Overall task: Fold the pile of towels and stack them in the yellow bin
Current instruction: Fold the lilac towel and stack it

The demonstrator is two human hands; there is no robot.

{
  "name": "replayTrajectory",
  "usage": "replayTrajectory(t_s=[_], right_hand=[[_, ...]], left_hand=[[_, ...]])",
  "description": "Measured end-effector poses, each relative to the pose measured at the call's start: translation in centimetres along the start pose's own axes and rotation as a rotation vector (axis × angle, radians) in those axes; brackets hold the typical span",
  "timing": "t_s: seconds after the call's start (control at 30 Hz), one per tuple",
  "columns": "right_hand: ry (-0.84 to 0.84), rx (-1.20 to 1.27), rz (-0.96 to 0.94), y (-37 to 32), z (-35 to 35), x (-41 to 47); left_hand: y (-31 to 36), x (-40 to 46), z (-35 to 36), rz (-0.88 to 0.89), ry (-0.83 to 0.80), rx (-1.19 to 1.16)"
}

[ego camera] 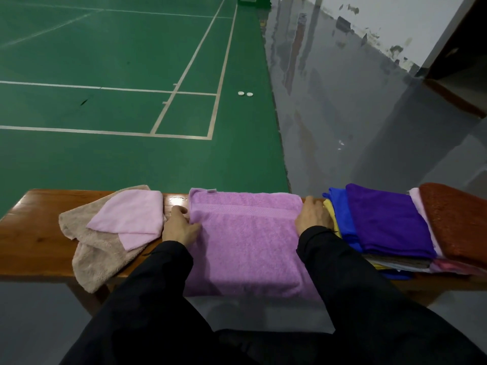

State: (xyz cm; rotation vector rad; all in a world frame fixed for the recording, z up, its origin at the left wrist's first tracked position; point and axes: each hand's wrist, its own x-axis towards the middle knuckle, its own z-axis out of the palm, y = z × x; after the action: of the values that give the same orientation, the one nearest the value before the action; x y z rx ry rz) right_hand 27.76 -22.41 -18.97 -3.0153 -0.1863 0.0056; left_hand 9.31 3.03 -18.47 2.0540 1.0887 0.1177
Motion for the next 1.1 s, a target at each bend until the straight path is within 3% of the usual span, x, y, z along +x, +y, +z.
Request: replayTrajectory(t_s=[0.2,0.3,0.47,0.57,0.7,0.77,0.87,0.93,1.03,1.1], right_hand=[[-0.072,0.251,0.115,-0.3,0.8,-5.1],[-0.085,0.309,0.188,1.5,1.2,-6.5],[-0.375,0.572,0.247,3.9,-0.1,-6.1],[-0.309,0.783,0.187,4.3,-1.0,-6.2],[-0.147,1.168,0.026,4.9,-3.1,-7.3],[-0.11,1.225,-0.091,5.3,-4.7,-7.3],[-0.261,1.292,-0.221,6.0,-9.1,-7.7],[-0.32,1.17,-0.325,6.7,-12.3,-7.9],[-0.212,0.758,-0.46,7.3,-15.4,-7.3],[-0.149,0.634,-0.521,7.3,-16.4,-6.5]], left_hand=[[-1.5,-1.5,-0.4,0.089,-0.029,0.359],[-2.3,-2.7,0.1,0.175,-0.03,0.346],[-2.8,-4.8,-0.3,0.162,-0.078,-0.13],[-2.8,-6.1,-1.3,0.128,-0.073,-0.343],[-1.7,-7.6,-3.5,0.202,0.056,-0.474],[-0.9,-7.9,-5.0,0.152,-0.018,-0.691],[-0.1,-7.5,-8.3,0.203,-0.225,-0.94],[0.3,-7.2,-10.6,0.327,-0.193,-0.766],[1.6,-7.1,-13.1,0.488,0.023,-0.306],[2.4,-7.3,-13.9,0.544,0.076,-0.211]])
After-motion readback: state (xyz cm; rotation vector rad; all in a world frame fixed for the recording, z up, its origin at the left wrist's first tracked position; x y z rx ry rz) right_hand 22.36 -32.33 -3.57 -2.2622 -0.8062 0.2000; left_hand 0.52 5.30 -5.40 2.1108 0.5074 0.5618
